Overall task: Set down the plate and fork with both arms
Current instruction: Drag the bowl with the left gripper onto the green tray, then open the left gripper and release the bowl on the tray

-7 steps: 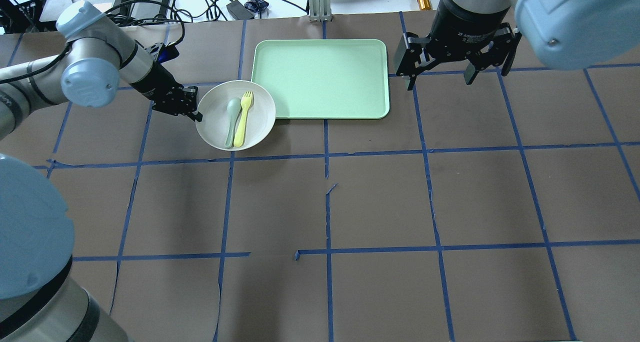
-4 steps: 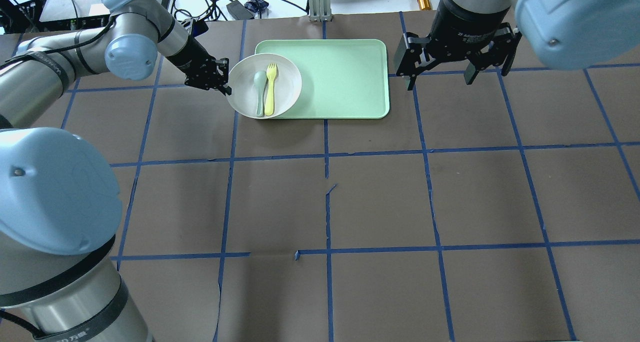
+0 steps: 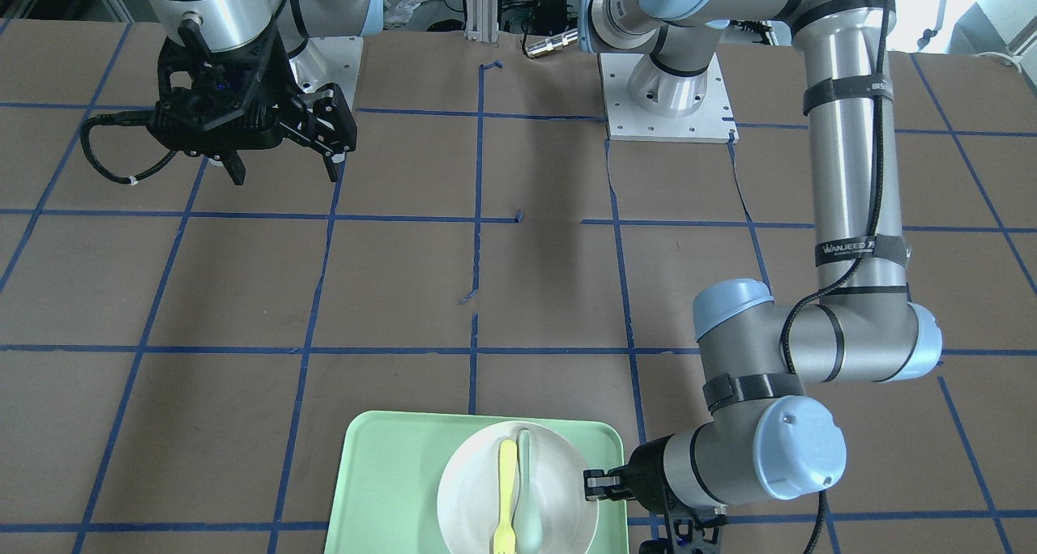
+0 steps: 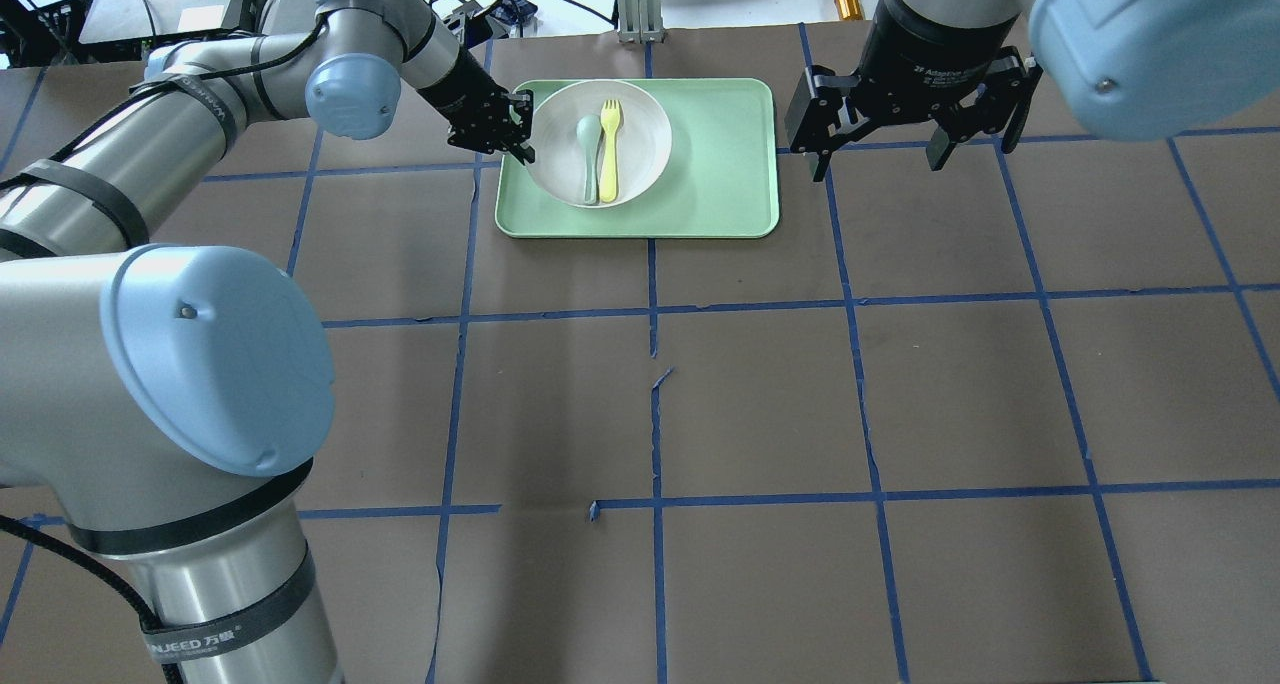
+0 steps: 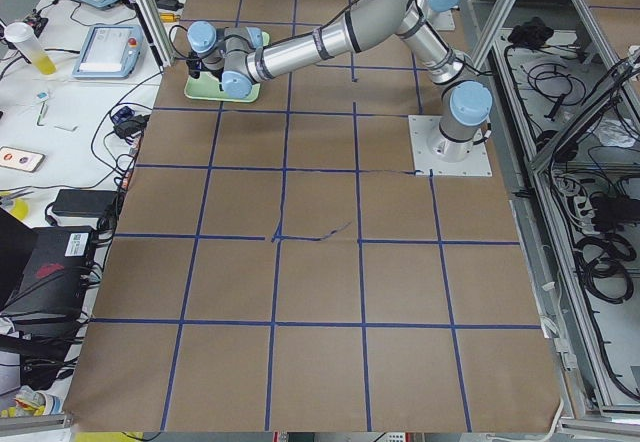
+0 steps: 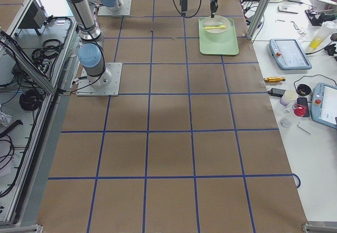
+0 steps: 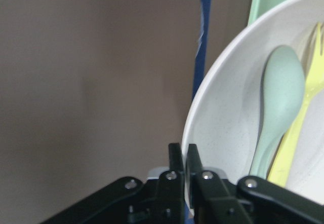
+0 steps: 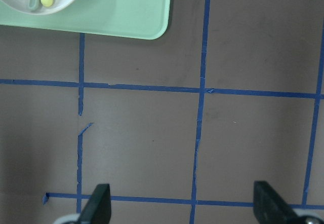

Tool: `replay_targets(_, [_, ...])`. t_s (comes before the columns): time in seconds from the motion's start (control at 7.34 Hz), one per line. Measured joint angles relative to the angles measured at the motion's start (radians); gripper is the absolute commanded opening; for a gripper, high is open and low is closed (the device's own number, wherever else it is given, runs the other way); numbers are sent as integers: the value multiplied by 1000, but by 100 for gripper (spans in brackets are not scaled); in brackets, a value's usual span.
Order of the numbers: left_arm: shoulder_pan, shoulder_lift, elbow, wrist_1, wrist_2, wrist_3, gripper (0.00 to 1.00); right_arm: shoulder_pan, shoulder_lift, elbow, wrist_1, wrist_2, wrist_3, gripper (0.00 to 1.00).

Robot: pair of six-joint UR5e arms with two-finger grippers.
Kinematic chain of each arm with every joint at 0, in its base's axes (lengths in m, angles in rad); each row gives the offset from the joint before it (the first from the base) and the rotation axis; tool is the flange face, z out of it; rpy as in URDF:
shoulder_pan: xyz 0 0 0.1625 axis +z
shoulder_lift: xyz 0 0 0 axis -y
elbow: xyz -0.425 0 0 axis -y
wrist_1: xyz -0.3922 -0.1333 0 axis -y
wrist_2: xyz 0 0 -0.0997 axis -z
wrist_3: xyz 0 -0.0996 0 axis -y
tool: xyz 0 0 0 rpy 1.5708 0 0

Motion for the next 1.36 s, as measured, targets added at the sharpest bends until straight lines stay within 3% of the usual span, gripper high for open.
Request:
replay_targets(0.82, [-44, -67, 60, 5, 4, -50, 0, 0, 1, 0, 2, -1, 0, 100])
replay_targets(0.95, [-44, -70, 63, 5, 4, -56, 8, 0, 1, 0, 1, -2, 0, 100])
replay_targets(1.23, [-45, -73, 70, 7, 3, -64, 53, 0, 1, 0, 0, -3, -1, 100])
replay_targets(1.36, [-45, -73, 72, 20, 0, -71, 59, 0, 1, 0, -1, -3, -1, 100])
